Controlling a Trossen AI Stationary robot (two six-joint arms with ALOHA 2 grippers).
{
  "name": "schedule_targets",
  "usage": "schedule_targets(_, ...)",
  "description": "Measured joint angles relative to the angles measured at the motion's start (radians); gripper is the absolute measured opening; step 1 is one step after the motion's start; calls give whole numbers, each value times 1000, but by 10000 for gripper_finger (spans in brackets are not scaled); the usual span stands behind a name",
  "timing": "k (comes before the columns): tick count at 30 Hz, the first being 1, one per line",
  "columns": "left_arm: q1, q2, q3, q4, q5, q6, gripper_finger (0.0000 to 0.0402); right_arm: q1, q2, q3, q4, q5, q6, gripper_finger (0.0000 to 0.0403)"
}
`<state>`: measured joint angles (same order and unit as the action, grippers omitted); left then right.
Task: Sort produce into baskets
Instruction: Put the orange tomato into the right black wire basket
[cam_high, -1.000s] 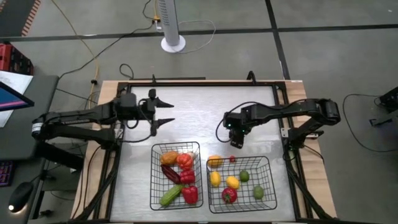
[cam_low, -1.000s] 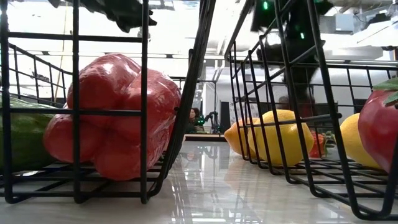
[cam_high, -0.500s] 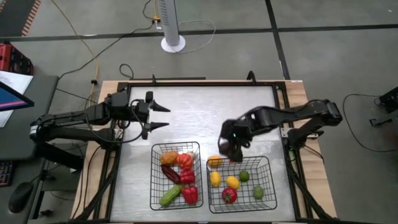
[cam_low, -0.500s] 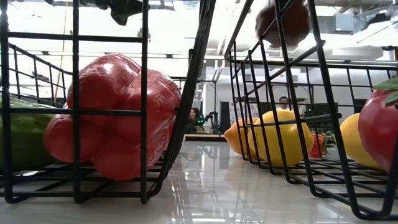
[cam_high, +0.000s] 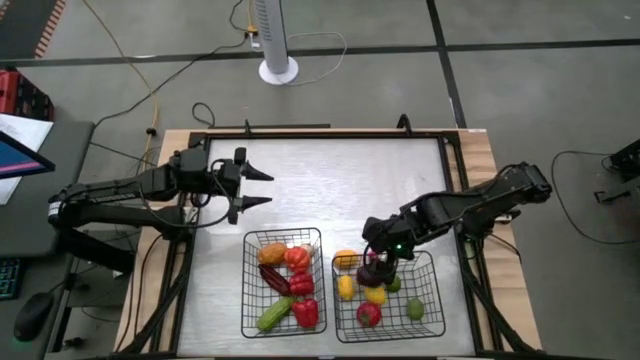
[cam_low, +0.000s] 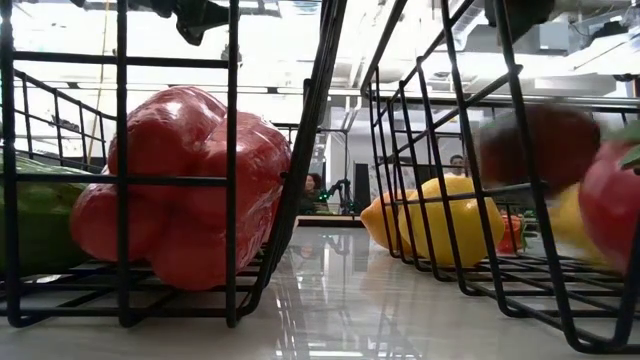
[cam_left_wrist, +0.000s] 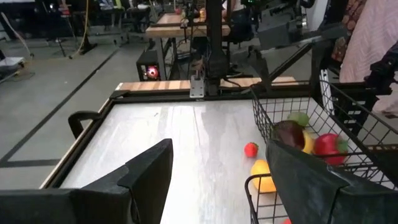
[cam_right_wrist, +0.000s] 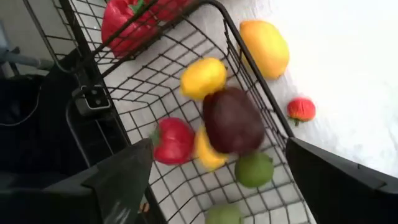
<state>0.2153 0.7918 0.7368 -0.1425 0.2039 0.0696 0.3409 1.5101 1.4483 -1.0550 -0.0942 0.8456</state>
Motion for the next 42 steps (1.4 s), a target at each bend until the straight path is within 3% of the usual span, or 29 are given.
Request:
schedule_targets(6, 0, 0, 0, -2, -14, 11, 246, -42, 0, 0, -103, -12, 31, 392)
schedule_targets(11, 0, 0, 0, 5, -55, 21, 246, -181, 33, 0, -206, -37, 74, 387)
schedule_targets(15, 0, 0, 0, 4, -71, 26, 246, -329, 114, 0, -257, -191, 74, 384)
schedule_targets(22, 2, 0, 0, -30, -195, 38, 246, -509, 336, 0, -320, -452, -11, 383)
schedule_targets(27, 2, -10, 0, -64, -212, 75, 246, -535, 477, 0, -322, -494, -124, 383)
schedule_targets(32, 2, -28, 0, -81, -305, 92, 246, -516, 554, 0, -325, -544, -219, 383)
schedule_targets(42, 2, -36, 0, -89, -335, 85, 246, -471, 640, 0, -317, -563, -239, 383)
